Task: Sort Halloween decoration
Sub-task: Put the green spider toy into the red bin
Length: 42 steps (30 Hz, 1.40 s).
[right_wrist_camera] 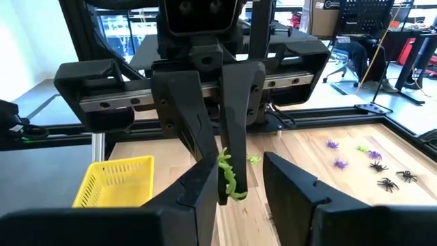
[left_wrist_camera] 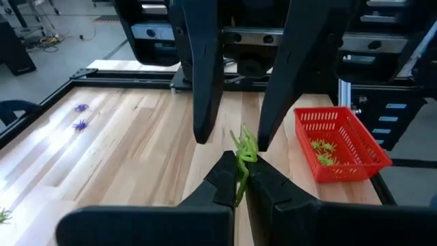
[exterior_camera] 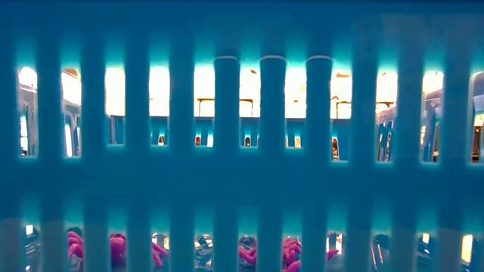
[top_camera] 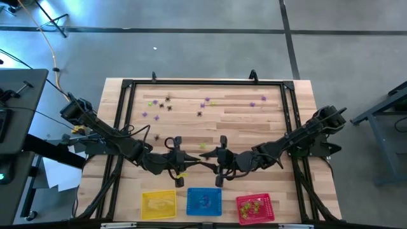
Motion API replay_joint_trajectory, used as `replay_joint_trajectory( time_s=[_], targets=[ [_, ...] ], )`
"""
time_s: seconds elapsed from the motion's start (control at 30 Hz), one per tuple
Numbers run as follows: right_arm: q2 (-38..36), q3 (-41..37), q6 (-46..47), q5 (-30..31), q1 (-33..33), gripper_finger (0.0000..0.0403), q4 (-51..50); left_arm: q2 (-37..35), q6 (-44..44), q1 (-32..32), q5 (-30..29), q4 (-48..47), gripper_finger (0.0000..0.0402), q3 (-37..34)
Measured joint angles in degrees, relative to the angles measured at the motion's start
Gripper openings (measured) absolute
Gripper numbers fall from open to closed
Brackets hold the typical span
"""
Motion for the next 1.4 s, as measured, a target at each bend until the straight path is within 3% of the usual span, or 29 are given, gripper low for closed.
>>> replay_joint_trajectory(
  time_s=[0.17,0.43,0.63,1.07,1.27,1.4],
  targets=[
    [0.0,0.0,0.0,-0.2,0.0,0.0088,0.2,0.0,2.1,0.0,-0.1,1.8,0.0,0.0],
    [0.0,0.0,-0.2,-2.0,0.0,0.0007,0.4,0.0,2.2,0.0,0.1,1.9,0.0,0.0],
    [0.0,0.0,0.0,-3.3,0.0,0.0002,1.4,0.0,1.3,-0.1,0.1,2.3,0.0021,0.0],
    [0.0,0.0,0.5,-3.7,0.0,0.0001,1.5,0.0,7.1,0.0,-1.8,2.3,0.0113,0.0],
    [-4.4,0.0,4.8,-0.4,0.0,0.0,-7.3,0.0,7.2,0.0,-1.7,1.3,0.0135,0.0],
    [-9.1,0.0,18.7,-1.3,0.1,0.0,-21.1,0.0,6.5,0.0,-1.7,-0.7,0.0138,0.0]
  ],
)
